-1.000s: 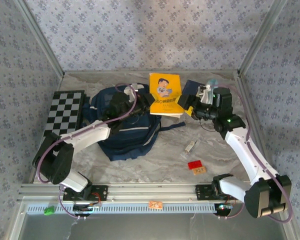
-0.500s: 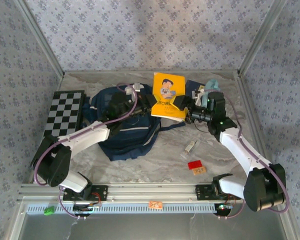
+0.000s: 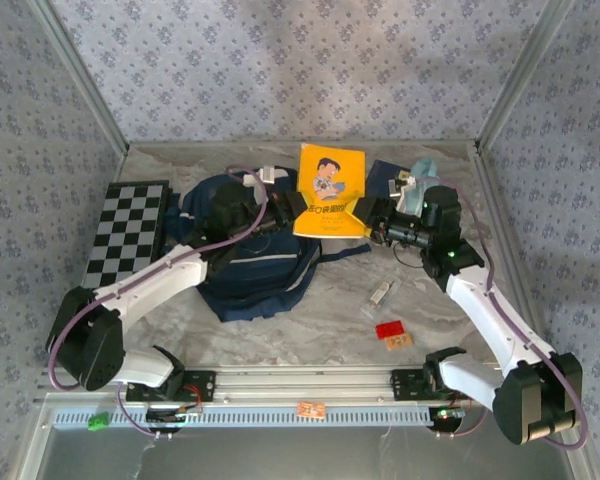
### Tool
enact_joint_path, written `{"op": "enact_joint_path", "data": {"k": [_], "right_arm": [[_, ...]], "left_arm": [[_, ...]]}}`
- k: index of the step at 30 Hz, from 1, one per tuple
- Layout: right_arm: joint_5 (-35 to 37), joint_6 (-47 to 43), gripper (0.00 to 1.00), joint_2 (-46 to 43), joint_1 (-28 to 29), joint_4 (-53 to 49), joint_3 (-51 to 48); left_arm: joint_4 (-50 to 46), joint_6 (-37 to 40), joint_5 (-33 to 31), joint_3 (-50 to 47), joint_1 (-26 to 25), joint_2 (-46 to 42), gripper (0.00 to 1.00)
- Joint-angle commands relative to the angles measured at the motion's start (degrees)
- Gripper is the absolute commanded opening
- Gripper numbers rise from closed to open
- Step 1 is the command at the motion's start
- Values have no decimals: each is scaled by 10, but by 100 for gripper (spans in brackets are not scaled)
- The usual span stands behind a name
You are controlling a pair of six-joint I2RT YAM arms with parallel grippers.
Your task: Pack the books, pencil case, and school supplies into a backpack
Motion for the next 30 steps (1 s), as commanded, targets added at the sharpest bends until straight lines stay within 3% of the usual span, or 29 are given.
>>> {"op": "enact_joint_path", "data": {"k": [1,9,10,13,17,23,30], "right_arm": [[35,-43,32,-5,7,-76,33],[48,-55,0,-10,16,-90,38],[50,-60,0,-12,18,-96,41],[69,-86,0,-28,20,-135,50],[131,-154,0,-56,17,-254,68],[145,-173,0,-91,8,-303,25],[155,-200,0,-112,7,-346,-27]], "left_arm": [[-9,36,-11,27,4,-22,0],[-15,54,2,17,4,-23,0],[-19,59,7,16,4,-23,1],[-73,102,13,24,6,-27,23],[-205,201,-31,27,5,-56,36],[-410,382,-97,46,-7,-71,52],[-496,492,-180,51,-72,-32,64]]}}
